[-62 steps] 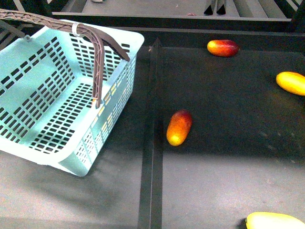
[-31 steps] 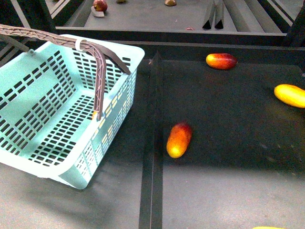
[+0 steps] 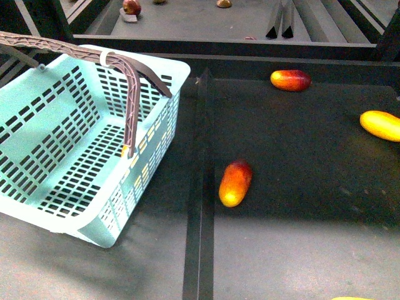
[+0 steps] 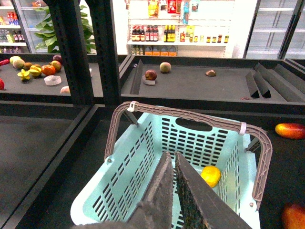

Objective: Pick lemon and mango into basket

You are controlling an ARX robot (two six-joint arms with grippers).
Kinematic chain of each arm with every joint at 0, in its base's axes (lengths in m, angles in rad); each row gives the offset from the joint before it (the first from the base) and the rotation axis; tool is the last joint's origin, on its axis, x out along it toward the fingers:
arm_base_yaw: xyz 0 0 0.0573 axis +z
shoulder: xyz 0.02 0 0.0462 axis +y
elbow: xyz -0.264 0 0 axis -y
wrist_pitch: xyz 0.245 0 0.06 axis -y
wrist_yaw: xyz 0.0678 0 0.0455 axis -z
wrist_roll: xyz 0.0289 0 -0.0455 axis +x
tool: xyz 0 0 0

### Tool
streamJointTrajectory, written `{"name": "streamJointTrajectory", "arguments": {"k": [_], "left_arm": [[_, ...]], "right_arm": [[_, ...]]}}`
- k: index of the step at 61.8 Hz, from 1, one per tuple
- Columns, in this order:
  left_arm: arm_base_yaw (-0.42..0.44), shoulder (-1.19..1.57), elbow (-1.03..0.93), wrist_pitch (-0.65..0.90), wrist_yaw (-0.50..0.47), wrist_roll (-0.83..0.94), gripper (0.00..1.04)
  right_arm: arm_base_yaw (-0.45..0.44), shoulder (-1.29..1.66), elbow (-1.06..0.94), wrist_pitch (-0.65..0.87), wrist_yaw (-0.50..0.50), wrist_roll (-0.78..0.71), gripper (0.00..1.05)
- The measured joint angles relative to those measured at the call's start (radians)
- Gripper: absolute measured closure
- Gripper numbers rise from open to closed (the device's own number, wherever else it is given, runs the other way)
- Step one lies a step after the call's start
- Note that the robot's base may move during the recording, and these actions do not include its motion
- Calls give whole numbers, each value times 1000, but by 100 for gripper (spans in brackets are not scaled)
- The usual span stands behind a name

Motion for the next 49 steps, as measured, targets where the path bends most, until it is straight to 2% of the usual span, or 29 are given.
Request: {"name": "streamJointTrajectory", "arguments": {"k": [40,44,49], "left_arm": [[0,-280,0,-275,0,0,102],[0,-380,0,-410,0,0,102],[0,-446,0,-447,0,0,102]], "right_arm": [[0,0,0,0,0,0,9],[0,0,0,0,0,0,9],[0,0,0,0,0,0,9]]}}
